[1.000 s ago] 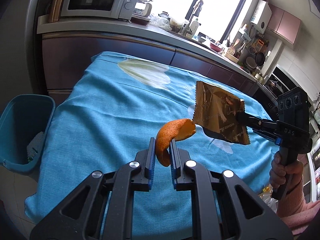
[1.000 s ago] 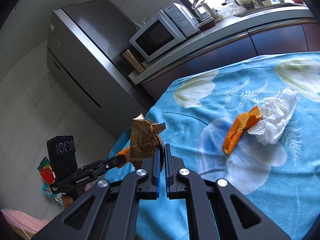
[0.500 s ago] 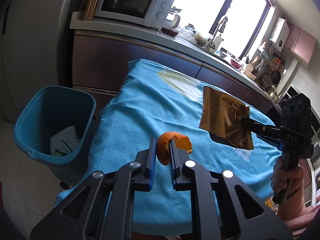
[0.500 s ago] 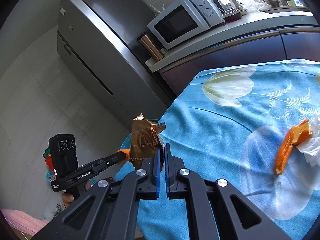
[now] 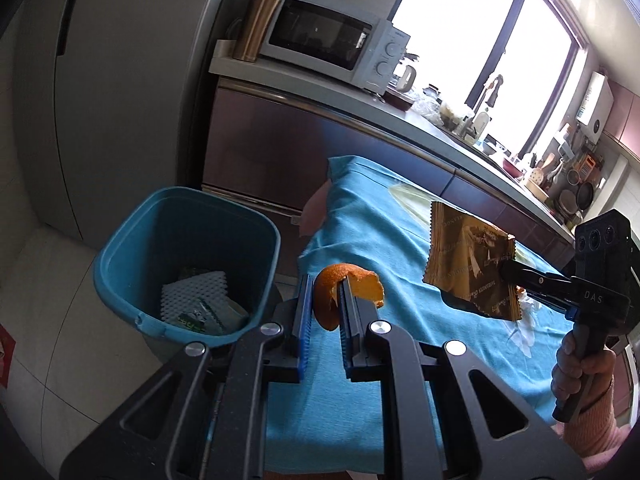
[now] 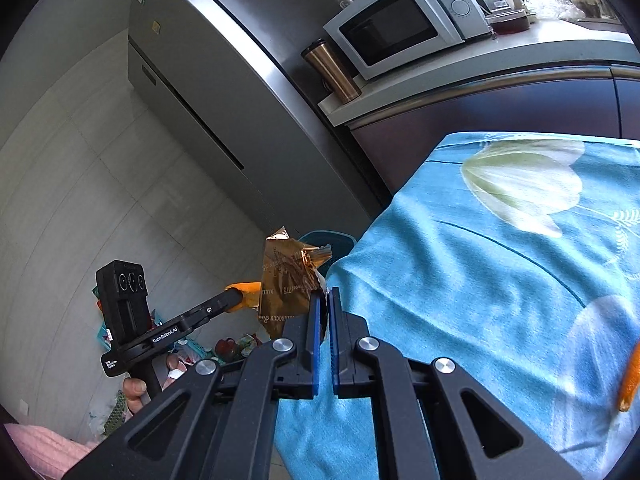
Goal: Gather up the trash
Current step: 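Carry orange peel and gold wrapper to the teal bin and open both tools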
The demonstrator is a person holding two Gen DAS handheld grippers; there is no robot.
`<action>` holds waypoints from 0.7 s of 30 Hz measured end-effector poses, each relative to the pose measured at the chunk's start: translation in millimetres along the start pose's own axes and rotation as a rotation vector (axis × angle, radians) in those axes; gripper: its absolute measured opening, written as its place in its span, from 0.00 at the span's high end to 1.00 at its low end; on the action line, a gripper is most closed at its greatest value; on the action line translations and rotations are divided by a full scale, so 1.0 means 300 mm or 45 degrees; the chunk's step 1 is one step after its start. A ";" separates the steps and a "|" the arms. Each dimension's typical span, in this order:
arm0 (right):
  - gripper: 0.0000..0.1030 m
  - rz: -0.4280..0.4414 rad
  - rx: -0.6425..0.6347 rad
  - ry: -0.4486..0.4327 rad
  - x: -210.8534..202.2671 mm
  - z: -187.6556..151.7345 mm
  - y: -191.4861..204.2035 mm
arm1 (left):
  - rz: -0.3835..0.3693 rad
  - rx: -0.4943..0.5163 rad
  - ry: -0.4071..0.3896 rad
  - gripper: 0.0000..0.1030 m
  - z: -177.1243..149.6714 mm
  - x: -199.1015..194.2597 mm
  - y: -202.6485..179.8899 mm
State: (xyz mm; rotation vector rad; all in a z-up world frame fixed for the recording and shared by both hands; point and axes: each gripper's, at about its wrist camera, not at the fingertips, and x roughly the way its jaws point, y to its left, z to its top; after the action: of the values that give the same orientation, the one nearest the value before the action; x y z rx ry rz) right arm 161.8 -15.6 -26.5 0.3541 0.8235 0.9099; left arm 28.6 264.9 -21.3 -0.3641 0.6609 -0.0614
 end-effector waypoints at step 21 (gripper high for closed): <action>0.97 0.035 -0.038 0.144 0.303 0.094 0.099 | 0.226 -0.159 0.022 0.88 0.040 0.089 0.270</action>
State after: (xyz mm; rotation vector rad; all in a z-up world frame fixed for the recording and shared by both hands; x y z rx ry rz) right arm 197.8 77.2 -34.0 0.2904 0.9095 0.9741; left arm 52.2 340.0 -56.5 -0.4238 0.7139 0.1465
